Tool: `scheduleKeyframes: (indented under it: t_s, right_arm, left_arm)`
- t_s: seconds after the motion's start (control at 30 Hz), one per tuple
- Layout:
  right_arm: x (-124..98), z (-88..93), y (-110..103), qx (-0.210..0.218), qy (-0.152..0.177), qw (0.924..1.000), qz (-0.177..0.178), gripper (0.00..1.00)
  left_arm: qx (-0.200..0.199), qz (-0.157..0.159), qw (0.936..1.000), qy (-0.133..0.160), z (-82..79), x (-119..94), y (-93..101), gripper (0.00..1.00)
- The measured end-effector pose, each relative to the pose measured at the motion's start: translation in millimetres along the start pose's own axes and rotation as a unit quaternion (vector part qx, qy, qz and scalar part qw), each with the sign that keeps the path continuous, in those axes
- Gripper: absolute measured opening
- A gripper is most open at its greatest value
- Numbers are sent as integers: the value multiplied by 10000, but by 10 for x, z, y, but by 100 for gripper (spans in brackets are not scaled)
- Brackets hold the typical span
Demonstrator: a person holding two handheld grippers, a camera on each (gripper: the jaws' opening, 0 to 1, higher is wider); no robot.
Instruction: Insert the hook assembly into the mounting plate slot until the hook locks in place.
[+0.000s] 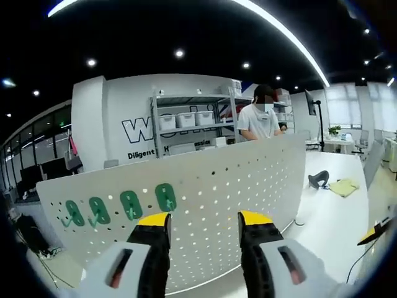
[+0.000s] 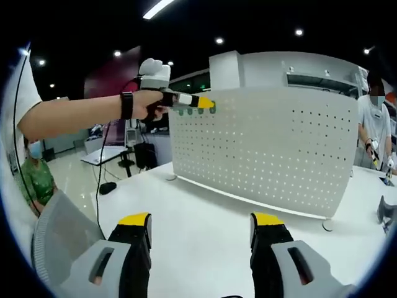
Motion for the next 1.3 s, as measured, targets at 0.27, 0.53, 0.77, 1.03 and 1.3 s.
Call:
scheduleKeyframes:
  t_s: [0.27,0.53,0.77,1.03,1.3]
  right_arm:
    - [13,-76,-48,6,149,9999,-49,74]
    - [23,-119,-70,22,215,9998,46,76]
    - [40,-186,-80,10,286,9995,113,77]
    - [62,-197,-93,72,284,9993,236,78]
    - [75,-198,-106,125,319,9991,238,81]
  left_arm:
    - [219,606,9979,30,126,-251,207,59]
    - [172,993,9948,125,270,-523,352,68]
    - [162,1271,9916,150,432,-745,398,72]
    - [-111,1652,9860,218,622,-1087,511,77]
    - [100,1892,9812,367,668,-1372,567,85]
Point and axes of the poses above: the point that each gripper's makers call its tool centre point, and the gripper's own axes: x roughly forward along the fingers, y roughly to its right, z roughly out of its underside, the point moved 5 cm from there along -x, roughly backward along the fingers, and after that the axes turned 2 degrees about x, right-handed, at the moved point
